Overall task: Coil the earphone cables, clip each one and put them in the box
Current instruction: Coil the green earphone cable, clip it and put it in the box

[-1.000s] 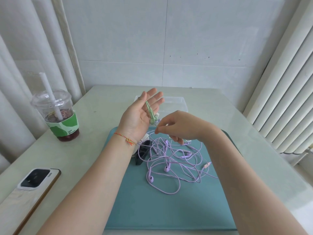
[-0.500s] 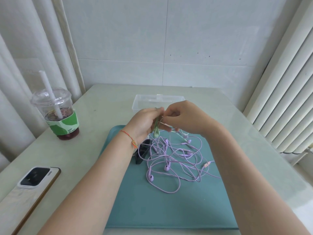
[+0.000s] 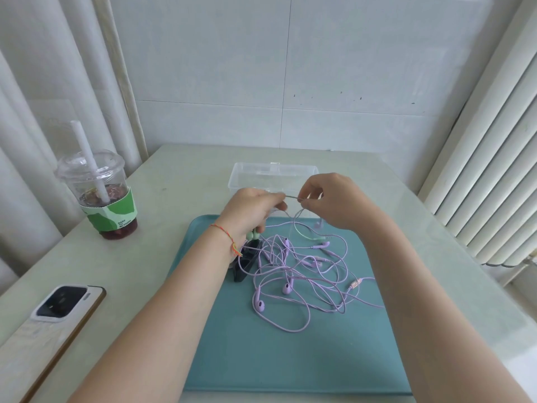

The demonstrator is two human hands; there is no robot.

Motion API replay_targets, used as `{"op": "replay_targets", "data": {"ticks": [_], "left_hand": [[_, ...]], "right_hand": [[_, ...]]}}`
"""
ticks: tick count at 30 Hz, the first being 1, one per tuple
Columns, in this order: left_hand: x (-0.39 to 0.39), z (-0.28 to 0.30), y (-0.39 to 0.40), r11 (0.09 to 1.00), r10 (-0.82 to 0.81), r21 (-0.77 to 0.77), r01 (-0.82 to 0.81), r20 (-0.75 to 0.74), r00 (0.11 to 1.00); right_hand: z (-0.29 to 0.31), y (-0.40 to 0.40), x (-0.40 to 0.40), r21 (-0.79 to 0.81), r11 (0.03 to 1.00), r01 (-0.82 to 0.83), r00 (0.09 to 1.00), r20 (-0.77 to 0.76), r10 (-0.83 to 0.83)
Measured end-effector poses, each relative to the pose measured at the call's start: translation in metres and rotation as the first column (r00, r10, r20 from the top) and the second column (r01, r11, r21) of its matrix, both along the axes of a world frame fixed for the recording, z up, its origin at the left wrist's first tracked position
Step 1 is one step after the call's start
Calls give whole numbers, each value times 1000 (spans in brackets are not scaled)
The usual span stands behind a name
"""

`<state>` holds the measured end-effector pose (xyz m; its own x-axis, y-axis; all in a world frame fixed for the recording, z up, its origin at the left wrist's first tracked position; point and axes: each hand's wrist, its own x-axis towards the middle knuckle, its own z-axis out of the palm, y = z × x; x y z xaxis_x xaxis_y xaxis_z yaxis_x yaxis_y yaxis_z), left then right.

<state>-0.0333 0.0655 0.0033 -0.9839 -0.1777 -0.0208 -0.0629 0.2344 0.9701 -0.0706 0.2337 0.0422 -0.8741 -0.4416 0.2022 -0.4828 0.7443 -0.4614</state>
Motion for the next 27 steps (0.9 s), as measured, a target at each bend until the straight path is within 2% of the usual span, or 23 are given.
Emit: {"op": "replay_targets", "data": {"ticks": [2,4,8,10,14,20,22,25,27], "left_hand": [[-5,-3,-2,987,140,83,-138,-18,990],[-7,-4,-4,970,225,97,-221,-22,974],[-11,-8,-7,938,327,129,-321,-26,945],[-14,-9,-11,918,374,157,-365,-33,927],[-18,-11,-15,893,430,164,-420,-33,902],[-18,-13,-15,892,439,128,-434,-16,898],[-18,-12,-14,902,416,119,-414,7,909],[-11,-9,-8,957,249,134,-257,72,966],[-6,-6,-2,984,95,144,-108,94,991]], "right_hand": [[-1,-1,-1,-66,998,3,999,40,-1],[-1,-1,-1,-108,994,-12,997,70,19],[-1,4,-3,-82,996,46,996,80,-40],[0,8,-5,-36,995,94,992,88,-91],[-1,12,-4,200,963,179,981,35,-189],[-7,12,-7,219,932,289,940,120,-320],[-10,11,-9,248,918,308,936,91,-339],[-8,8,-8,236,933,270,958,31,-285],[-6,3,-6,108,985,137,986,86,-146]]}}
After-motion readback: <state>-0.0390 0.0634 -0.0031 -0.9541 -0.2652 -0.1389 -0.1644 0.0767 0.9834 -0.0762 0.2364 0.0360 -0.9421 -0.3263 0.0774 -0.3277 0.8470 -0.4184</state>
